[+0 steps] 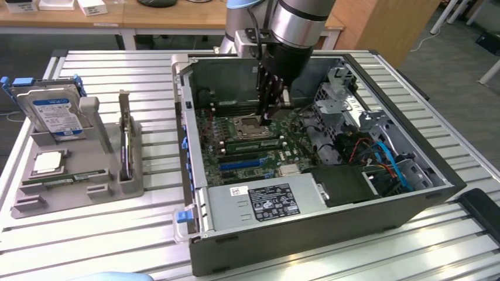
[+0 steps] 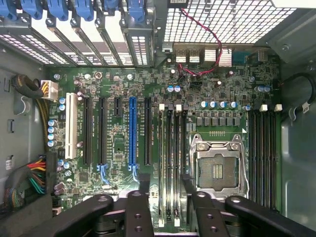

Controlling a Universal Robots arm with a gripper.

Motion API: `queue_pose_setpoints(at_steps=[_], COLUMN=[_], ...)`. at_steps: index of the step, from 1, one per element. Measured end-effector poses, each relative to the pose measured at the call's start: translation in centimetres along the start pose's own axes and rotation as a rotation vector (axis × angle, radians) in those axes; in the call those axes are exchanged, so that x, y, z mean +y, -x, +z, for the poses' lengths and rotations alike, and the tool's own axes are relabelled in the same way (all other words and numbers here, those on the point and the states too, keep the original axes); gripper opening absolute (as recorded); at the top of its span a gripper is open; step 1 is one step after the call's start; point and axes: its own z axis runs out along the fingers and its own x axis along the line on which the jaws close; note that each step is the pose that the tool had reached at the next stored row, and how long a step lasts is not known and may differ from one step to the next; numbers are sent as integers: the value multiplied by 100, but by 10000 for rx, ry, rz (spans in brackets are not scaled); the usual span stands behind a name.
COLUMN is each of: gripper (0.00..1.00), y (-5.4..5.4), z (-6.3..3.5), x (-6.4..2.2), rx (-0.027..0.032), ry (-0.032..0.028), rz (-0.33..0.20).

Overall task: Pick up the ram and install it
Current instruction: 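Press down the ram until it locks into place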

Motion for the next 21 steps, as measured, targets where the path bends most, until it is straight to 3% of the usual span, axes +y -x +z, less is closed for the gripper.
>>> queue_pose_setpoints(at_steps=[1,6,14,18,21], gripper=[36,13,10,10,10], y=[0,0,2,3,4], z=[0,0,-2,-12,-23], x=[0,0,-16,-112,-225], rx=[0,0,-1,-5,-15], ry=[1,0,-23,-108,-119], rz=[0,0,-1,-5,-9])
